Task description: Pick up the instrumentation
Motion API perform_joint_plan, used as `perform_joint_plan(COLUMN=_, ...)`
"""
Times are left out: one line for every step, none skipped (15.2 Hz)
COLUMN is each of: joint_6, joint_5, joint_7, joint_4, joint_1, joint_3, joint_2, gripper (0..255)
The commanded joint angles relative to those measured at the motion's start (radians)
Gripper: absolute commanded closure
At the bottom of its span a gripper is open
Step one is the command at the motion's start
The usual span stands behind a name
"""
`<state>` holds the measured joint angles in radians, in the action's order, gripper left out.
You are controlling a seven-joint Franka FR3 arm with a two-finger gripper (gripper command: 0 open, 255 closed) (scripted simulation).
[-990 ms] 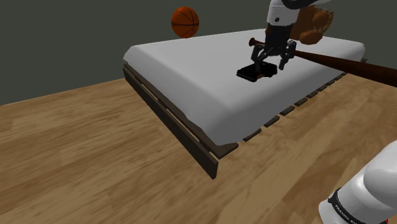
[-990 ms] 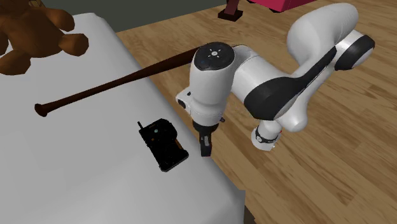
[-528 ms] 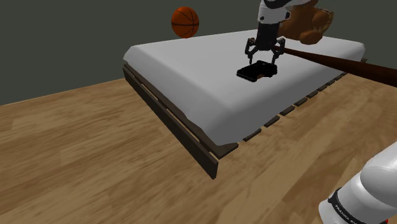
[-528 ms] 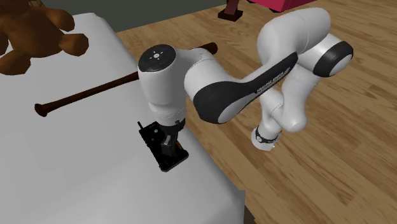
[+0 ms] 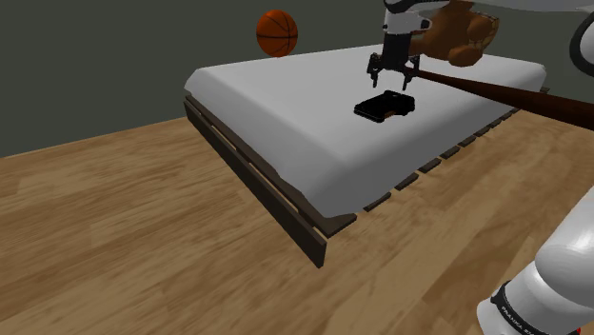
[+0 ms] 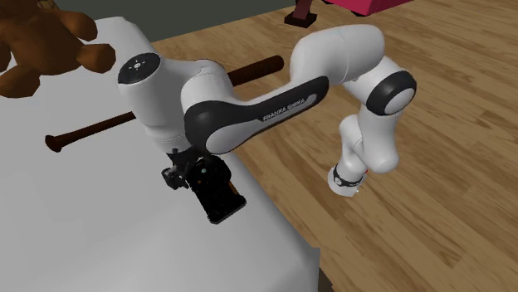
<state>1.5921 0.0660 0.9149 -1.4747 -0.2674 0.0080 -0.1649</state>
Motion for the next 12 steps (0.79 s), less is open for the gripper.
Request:
perform_joint_plan(joint_6=-0.018, joint_5=-0.007, joint_7=0.040, joint_4=0.078, joint_1=-0.022, joint_3=-0.023, joint_2=-0.063, gripper=0)
perform_joint_plan(joint_6=-0.030, joint_5=-0.011, joint_7=0.061, joint_4=0.121, joint_1=-0.031, joint_3=-0.033, joint_2=-0.095, gripper=0)
perform_joint_plan(joint_6=-0.043, joint_5=-0.016, joint_7=0.082, joint_4=0.164, joint_1=-0.041, joint_3=-0.043, joint_2=-0.128, gripper=0)
perform_joint_plan(joint_6=-0.056, joint_5=-0.022, joint_7=0.102, joint_4=0.208, joint_1=-0.052, joint_3=-0.053, joint_2=-0.160, gripper=0)
perform_joint_plan(joint_6=-0.067, joint_5=-0.027, joint_7=0.118, joint_4=0.244, joint_1=-0.061, joint_3=-0.061, joint_2=-0.186, gripper=0)
perform_joint_plan(joint_6=-0.051, joint_5=-0.027, joint_7=0.119, joint_4=0.224, joint_1=-0.060, joint_3=-0.061, joint_2=-0.182, gripper=0)
perform_joint_plan(joint_6=-0.035, joint_5=-0.027, joint_7=0.120, joint_4=0.204, joint_1=-0.060, joint_3=-0.061, joint_2=-0.177, gripper=0)
perform_joint_plan(joint_6=-0.020, joint_5=-0.027, joint_7=0.121, joint_4=0.184, joint_1=-0.060, joint_3=-0.061, joint_2=-0.174, gripper=0)
perform_joint_plan(joint_6=-0.005, joint_5=-0.027, joint_7=0.121, joint_4=0.167, joint_1=-0.060, joint_3=-0.061, joint_2=-0.171, gripper=0)
perform_joint_plan(joint_6=0.010, joint_5=-0.026, joint_7=0.122, joint_4=0.149, joint_1=-0.060, joint_3=-0.061, joint_2=-0.168, gripper=0)
perform_joint_plan(joint_6=0.024, joint_5=-0.026, joint_7=0.123, joint_4=0.132, joint_1=-0.060, joint_3=-0.061, joint_2=-0.165, gripper=0)
perform_joint_plan(joint_6=0.039, joint_5=-0.026, joint_7=0.124, joint_4=0.115, joint_1=-0.060, joint_3=-0.061, joint_2=-0.163, gripper=0)
